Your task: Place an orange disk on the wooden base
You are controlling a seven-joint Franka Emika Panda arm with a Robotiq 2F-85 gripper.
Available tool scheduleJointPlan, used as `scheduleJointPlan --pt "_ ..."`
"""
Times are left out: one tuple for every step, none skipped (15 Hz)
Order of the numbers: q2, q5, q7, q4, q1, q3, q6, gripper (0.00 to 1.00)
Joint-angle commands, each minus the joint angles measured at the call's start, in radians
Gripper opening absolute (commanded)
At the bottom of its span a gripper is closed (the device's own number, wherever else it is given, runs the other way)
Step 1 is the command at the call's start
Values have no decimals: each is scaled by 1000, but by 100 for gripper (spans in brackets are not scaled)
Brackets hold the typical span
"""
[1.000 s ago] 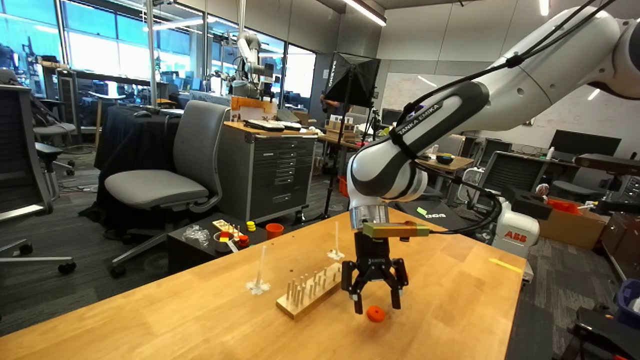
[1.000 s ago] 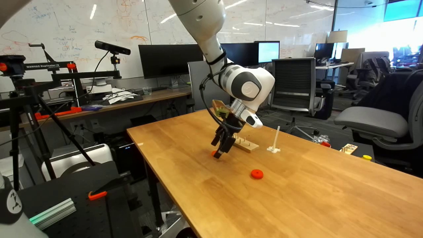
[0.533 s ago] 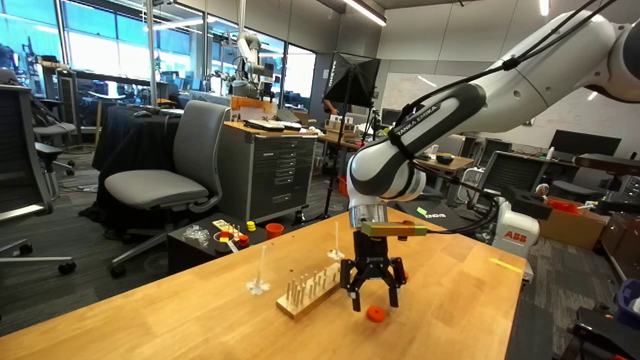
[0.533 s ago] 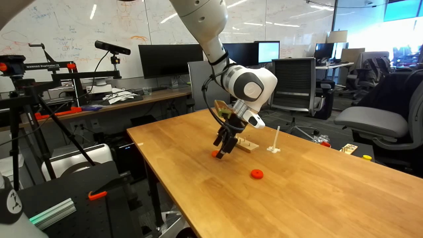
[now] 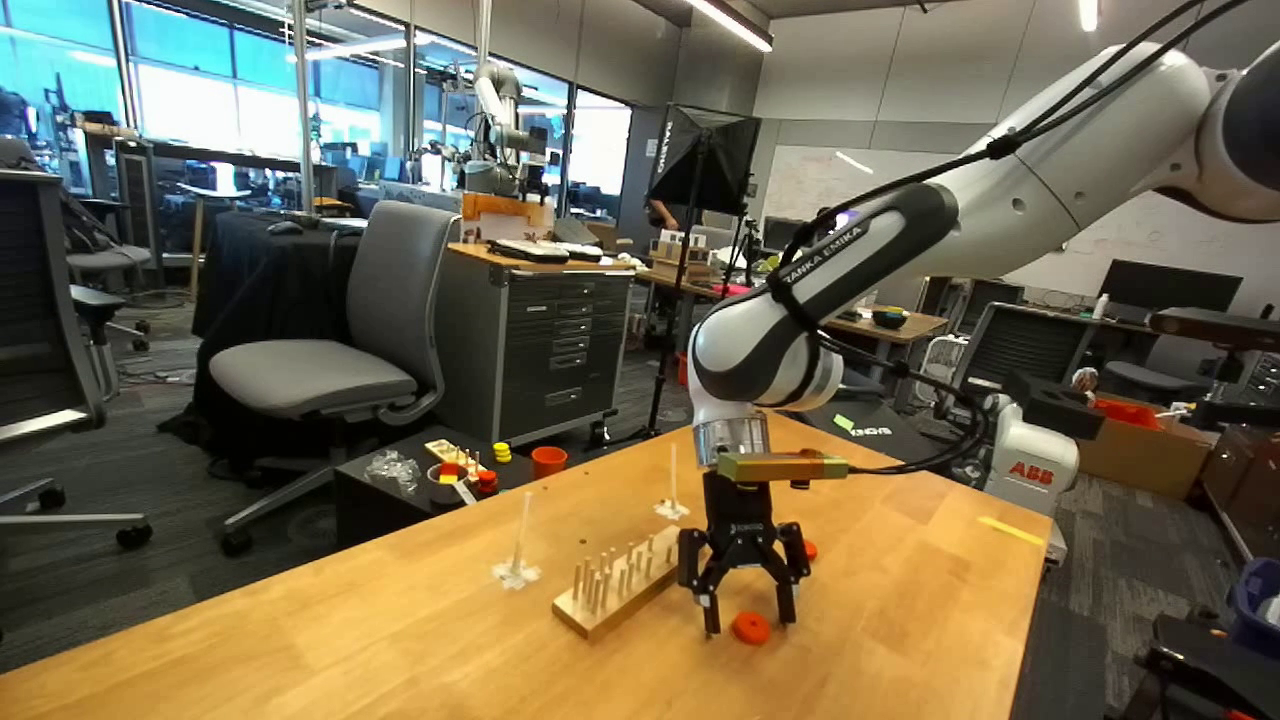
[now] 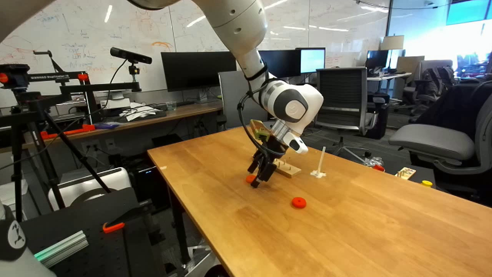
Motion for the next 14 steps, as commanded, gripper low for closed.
scheduleJointPlan --pt "20 10 -4 41 5 -4 -40 72" --pt "19 10 -4 43 4 -4 -48 66" --pt "18 11 -5 44 2 -5 -55 59" --pt "17 12 -8 48 0 -4 -64 50" --pt "16 13 -9 51 -1 -4 -69 43" --pt "16 14 -10 54 -3 -4 -76 34" --pt "15 14 -11 58 -5 -5 -86 28" --pt "13 16 -12 61 -9 -6 -91 19" --pt "12 17 -13 62 -11 -5 -94 17" --pt "10 18 -14 62 -13 -5 -93 17" --pt "7 20 -14 63 -14 -4 -95 17" --pt "1 22 -12 60 -15 -4 -94 17" --pt "-3 23 -13 58 -16 -4 -91 17" --pt "-12 26 -17 52 -18 -2 -88 17"
